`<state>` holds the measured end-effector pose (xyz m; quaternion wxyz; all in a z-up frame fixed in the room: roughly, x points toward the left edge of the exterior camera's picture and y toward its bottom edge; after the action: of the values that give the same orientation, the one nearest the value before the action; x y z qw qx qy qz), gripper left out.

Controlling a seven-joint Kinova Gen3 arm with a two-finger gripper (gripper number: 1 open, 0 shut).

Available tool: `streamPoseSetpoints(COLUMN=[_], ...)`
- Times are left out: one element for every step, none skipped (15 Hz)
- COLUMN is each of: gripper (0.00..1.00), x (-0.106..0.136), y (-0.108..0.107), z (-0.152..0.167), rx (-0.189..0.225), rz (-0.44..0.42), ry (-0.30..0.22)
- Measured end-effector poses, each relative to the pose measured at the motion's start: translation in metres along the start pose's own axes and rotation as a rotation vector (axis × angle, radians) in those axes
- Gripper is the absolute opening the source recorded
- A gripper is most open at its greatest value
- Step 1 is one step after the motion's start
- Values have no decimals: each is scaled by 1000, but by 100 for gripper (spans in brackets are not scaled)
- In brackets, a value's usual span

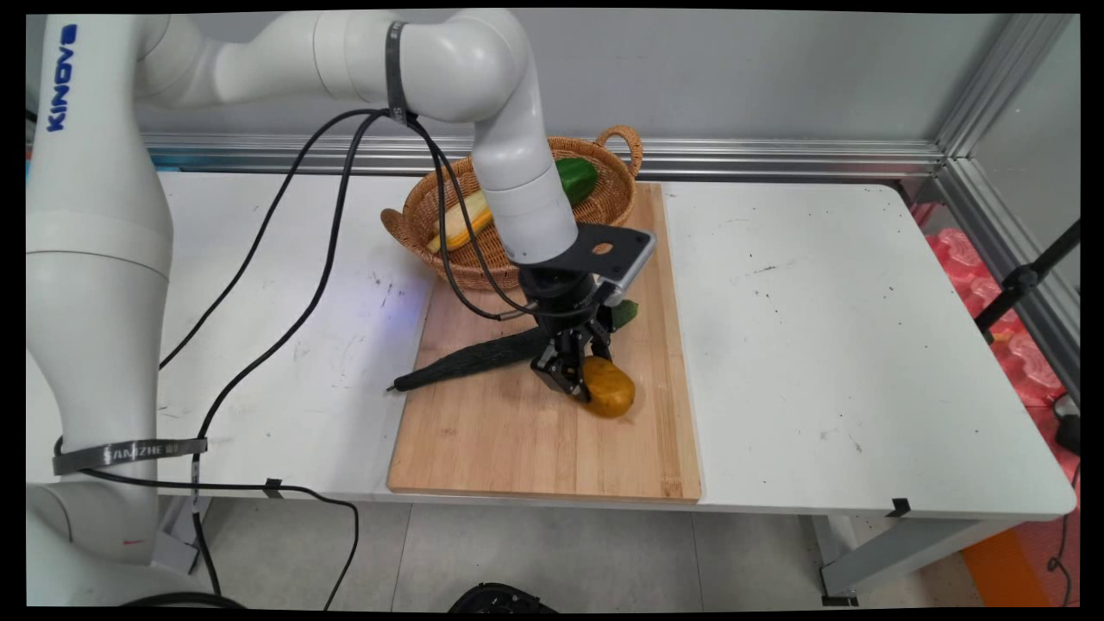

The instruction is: Place the picked object in the vegetable basket

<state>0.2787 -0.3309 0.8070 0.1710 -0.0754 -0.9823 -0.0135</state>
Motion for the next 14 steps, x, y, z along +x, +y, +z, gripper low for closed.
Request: streamPoseSetpoints(gripper=[0, 0, 0, 0, 0, 0, 0, 0, 0, 0, 0, 0, 0, 0], x=[0, 0, 0, 0, 0, 1, 1, 0, -1, -4, -6, -10, -14, -18], y=[0, 0, 1, 1, 2, 3, 4, 5, 7, 8, 10, 12, 14, 15], z=[-2, -8, -14, -19, -27, -38, -50, -61, -74, -87, -96, -106, -114, -122], rx=[1, 6, 12, 16, 24, 37, 55, 73, 97, 121, 140, 161, 180, 200], rz=[0, -1, -4, -8, -18, -35, -58, -87, -127, -169, -207, -253, -297, -343], ry=[1, 2, 5, 7, 12, 17, 23, 30, 37, 43, 48, 54, 59, 65])
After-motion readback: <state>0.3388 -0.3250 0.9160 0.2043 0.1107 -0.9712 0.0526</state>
